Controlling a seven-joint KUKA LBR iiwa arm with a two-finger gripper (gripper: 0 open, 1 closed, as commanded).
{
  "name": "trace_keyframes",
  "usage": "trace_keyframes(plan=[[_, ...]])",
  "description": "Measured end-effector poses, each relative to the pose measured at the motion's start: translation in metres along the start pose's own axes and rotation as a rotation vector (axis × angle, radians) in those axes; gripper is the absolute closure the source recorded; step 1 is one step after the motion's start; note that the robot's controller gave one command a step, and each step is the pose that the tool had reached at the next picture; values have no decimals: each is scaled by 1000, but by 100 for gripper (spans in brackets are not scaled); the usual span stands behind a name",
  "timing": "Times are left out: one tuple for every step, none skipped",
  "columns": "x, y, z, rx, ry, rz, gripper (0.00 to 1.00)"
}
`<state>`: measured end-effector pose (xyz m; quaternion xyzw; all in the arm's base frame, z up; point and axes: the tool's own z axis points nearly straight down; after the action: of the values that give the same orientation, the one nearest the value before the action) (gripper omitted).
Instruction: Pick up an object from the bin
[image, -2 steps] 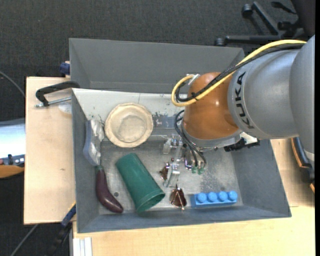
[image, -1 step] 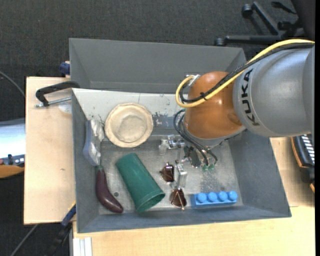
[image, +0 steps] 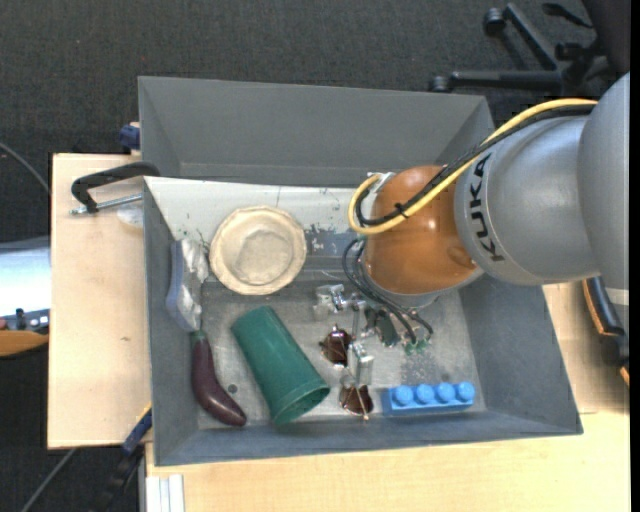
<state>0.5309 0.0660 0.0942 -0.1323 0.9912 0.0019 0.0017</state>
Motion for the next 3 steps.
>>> trace_keyframes(plan=[[3, -10, 23, 0, -2, 2, 100], [3, -10, 23, 0, -3, 2, 100], [3, -10, 21, 0, -4, 3, 100]])
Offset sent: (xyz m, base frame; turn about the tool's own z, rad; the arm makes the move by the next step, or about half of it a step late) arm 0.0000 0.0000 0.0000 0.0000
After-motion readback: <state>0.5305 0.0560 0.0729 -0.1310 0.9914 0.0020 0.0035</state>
